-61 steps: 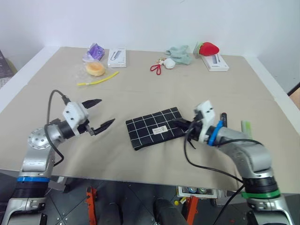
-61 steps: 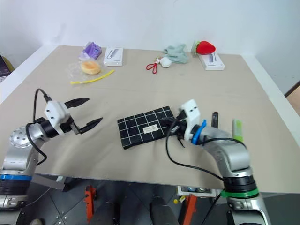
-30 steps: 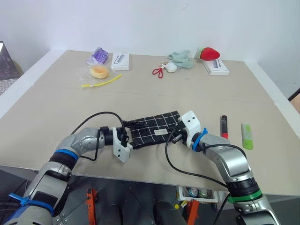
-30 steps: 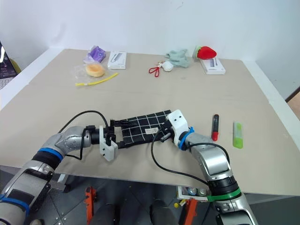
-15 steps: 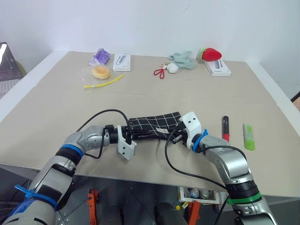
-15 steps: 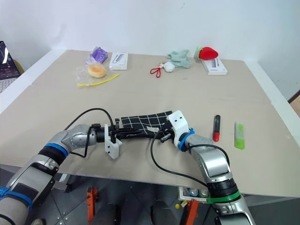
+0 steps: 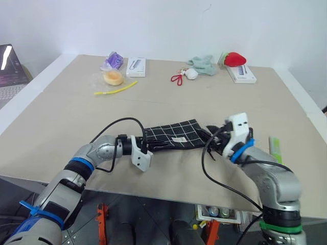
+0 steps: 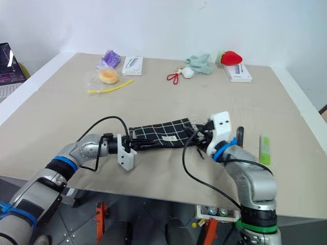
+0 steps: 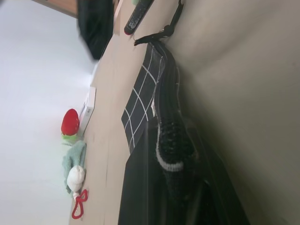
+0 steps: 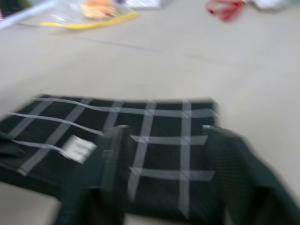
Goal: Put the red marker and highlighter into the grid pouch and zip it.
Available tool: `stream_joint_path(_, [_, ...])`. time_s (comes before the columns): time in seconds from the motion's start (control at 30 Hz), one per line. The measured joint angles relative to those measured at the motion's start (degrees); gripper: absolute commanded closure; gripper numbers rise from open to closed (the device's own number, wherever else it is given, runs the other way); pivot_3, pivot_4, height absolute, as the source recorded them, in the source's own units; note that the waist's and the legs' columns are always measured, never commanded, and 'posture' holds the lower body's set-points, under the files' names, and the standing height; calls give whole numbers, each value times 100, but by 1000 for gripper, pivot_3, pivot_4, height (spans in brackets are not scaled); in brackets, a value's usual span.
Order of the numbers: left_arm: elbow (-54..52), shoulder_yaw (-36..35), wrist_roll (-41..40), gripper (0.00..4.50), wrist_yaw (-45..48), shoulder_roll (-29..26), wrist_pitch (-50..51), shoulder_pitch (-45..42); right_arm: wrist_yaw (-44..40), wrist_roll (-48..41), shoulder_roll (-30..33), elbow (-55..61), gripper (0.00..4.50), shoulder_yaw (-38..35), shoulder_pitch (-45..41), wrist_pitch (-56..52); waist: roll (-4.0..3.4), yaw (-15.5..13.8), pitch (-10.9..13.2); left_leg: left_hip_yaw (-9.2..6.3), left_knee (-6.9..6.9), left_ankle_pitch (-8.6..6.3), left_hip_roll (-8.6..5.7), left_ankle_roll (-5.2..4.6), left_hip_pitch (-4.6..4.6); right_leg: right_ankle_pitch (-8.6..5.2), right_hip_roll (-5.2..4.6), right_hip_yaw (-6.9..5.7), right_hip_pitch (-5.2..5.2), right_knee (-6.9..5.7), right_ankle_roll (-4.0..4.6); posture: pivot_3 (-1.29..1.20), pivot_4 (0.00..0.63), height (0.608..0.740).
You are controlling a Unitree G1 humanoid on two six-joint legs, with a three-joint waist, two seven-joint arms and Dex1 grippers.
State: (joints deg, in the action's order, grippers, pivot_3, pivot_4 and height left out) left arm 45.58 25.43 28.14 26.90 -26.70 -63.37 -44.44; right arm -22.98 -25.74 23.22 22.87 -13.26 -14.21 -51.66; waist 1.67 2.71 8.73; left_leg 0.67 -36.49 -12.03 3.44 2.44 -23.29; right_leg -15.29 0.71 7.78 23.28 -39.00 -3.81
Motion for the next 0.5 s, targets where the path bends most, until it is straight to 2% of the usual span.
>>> stream_joint_path(0.27, [-133,-1,-115,4500,113,11,139,73,326,16,279,59,51,35,275,-736,0,-2,0,-1,3,0,-2,0,-1,-3,-1,0,1,1,1,0,150,728])
stream_joint_path(0.47, [-163,-1,-141,4500,147,42,228,80,487,277,383,93,51,488,325,-768,1,-2,0,-1,2,0,-13,0,-2,-6,-9,4,-3,6,-4,0,150,728])
stream_joint_path(0.5, [-169,-1,-158,4500,164,43,249,81,554,392,385,90,434,626,320,-673,1,-1,0,-1,1,0,-13,0,-2,-6,-9,5,-3,7,-4,0,150,728])
